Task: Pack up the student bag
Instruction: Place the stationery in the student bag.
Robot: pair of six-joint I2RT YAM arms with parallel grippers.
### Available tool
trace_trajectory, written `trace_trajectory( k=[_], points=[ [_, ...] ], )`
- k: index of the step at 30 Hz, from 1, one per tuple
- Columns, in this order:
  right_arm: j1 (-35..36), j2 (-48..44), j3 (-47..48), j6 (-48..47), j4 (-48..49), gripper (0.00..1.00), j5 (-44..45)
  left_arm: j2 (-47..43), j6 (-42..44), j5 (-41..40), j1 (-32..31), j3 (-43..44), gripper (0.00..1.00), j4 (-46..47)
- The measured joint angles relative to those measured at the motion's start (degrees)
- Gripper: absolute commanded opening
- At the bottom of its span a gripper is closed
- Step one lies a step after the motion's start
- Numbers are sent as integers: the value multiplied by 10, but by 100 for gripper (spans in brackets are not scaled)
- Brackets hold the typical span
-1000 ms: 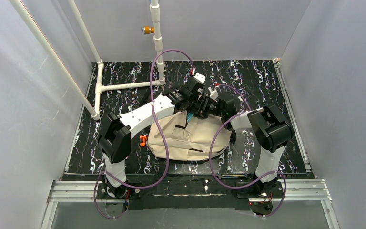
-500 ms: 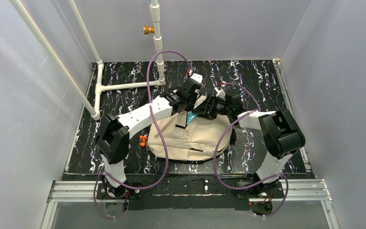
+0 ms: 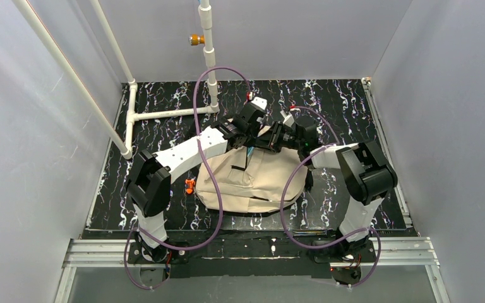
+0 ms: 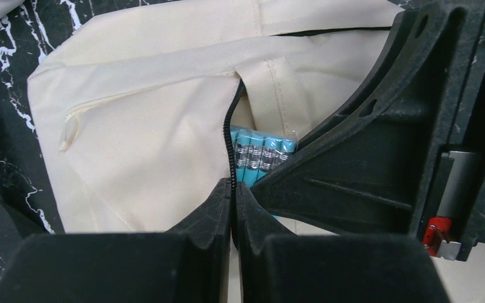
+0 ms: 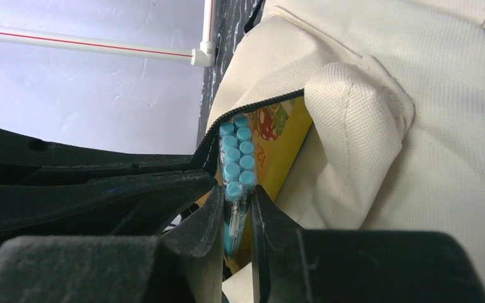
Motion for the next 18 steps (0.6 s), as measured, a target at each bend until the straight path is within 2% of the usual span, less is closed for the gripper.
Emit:
trace_trajectory(
  k=[8,14,16,18],
  points=[
    [27,104,42,87,109,12,-6,0,1,11,5,0,0,-5],
    [31,122,57,102,118,20,-13,0,3,10,3,3,0,-8],
    [34,132,84,90,98,25,-23,0,0,5,4,6,0,-10],
    [40,145,111,76,76,34,-28,0,0,-2,8,6,0,-11]
  ],
)
